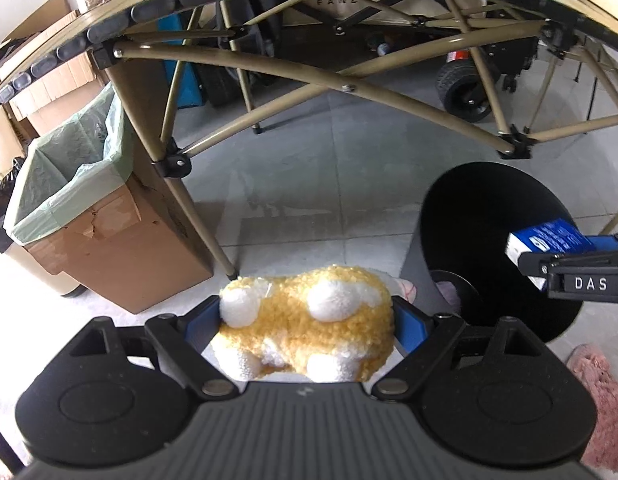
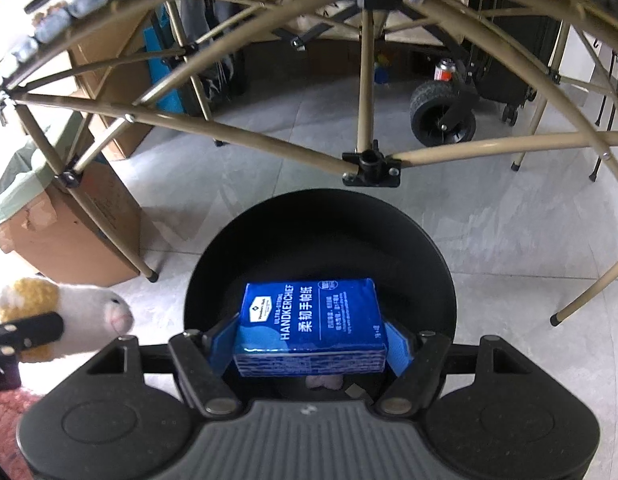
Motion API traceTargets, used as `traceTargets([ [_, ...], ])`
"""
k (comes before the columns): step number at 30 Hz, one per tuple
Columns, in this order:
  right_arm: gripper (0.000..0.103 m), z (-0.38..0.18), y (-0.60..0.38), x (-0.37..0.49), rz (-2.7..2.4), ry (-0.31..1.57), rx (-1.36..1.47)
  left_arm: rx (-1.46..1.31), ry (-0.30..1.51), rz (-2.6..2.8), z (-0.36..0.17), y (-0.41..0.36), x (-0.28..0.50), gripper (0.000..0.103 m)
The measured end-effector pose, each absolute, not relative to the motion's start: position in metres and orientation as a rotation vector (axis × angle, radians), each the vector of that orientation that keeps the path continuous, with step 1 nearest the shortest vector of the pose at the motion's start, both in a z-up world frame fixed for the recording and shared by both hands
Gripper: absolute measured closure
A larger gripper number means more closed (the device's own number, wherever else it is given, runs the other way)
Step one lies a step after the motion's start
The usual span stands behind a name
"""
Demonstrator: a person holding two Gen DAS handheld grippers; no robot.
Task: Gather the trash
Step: 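Carry the plush sheep and blue tissue box down over the black trash bin, then open the right gripper to drop the blue tissue box into the bin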
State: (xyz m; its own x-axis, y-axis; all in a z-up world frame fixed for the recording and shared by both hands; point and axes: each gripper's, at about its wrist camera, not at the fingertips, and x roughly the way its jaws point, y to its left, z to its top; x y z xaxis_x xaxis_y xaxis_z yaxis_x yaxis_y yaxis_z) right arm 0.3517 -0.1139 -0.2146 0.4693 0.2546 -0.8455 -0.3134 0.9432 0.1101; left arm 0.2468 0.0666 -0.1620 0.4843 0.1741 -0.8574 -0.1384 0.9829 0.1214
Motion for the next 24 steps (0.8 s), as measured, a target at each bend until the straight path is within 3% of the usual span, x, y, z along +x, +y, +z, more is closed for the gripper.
traceTargets([
  [21, 0.030, -0.251, -0.101, 0.386, 0.281, 1.161, -0.059, -0.006, 1.098, 0.205, -0.180, 0.076, 0.272, 0.015],
  [23, 0.021, -0.251, -0.101, 0.387, 0.275, 1.164, -0.057, -0.007, 1.095, 0.202, -0.179, 0.076, 0.271, 0.015],
  [24, 0.010, -0.251, -0.101, 0.387, 0.278, 1.163, -0.057, -0.008, 1.093, 0.200, -0.179, 0.076, 0.271, 0.015],
])
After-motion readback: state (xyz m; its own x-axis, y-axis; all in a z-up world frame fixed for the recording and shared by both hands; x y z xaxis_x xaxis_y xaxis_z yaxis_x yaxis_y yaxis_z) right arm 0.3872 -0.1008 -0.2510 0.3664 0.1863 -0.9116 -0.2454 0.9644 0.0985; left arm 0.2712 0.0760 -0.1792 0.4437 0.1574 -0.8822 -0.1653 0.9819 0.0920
